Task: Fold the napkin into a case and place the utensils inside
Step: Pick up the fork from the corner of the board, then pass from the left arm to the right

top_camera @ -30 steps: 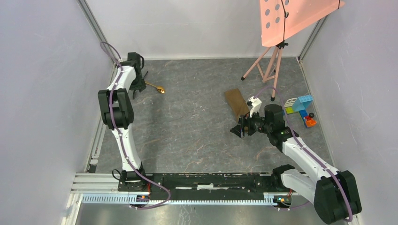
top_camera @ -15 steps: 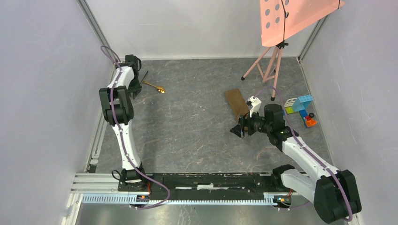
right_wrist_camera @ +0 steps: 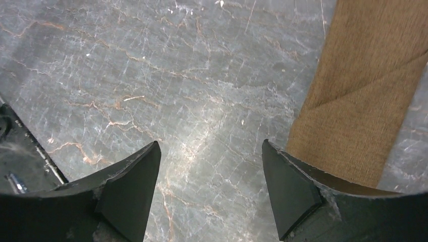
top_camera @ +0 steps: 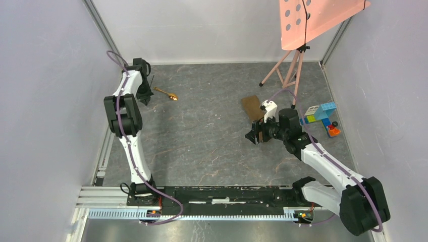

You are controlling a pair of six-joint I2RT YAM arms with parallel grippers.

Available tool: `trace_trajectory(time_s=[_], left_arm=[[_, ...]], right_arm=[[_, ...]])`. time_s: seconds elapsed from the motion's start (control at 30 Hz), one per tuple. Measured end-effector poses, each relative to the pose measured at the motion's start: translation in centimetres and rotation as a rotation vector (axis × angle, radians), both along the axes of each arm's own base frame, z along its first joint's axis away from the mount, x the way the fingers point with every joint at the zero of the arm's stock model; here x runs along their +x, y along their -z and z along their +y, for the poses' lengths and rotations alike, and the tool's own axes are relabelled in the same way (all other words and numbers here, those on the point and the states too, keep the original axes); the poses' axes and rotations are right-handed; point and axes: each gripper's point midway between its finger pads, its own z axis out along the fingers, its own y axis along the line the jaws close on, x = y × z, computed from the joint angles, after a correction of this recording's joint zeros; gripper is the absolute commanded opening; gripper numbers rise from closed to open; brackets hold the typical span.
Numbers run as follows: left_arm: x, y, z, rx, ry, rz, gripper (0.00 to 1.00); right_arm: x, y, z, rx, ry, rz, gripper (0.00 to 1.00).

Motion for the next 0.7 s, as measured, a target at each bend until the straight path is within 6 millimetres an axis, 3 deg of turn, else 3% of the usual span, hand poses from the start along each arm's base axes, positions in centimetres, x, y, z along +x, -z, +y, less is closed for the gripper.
trace_trajectory(time_s=[0.1,0.23,0.33,0.4,0.5,0.6,0.7], left_arm=[[-1.8,-3.6,-2.5,-0.109,0.007,-0.052,0.02],[-6.3,-9.9,-7.3,-0.231,0.074,-0.158,0.02],[-11.0,-13.0,-13.5,-0.331,0.228,-0.217,0.02],[-14.0,-13.4,-17.9,-0.426,0.354,-0.21,0.02],[-19.1,-12.1,-24.5,-0.574,0.548,-0.11,0.02],[-23.1,-10.3,-27.8,-0.639,0.662,0.003,0.02],[-25.9,-9.5,-29.7,-0.678,0.74,0.076,0.02]], right_arm=[[0.1,-0.9,1.0,-0.029,-0.012,-0.085,0.82],[0.0,-4.0,3.6,-0.069,-0.099,-0.329,0.82],[-1.3,-6.0,5.9,-0.115,-0.248,-0.544,0.79],[-2.5,-6.5,7.2,-0.159,-0.359,-0.673,0.78],[-4.9,-6.4,8.8,-0.245,-0.558,-0.87,0.77],[-6.8,-6.1,9.8,-0.319,-0.703,-1.037,0.71],[-7.8,-5.5,10.6,-0.405,-0.812,-1.151,0.71]])
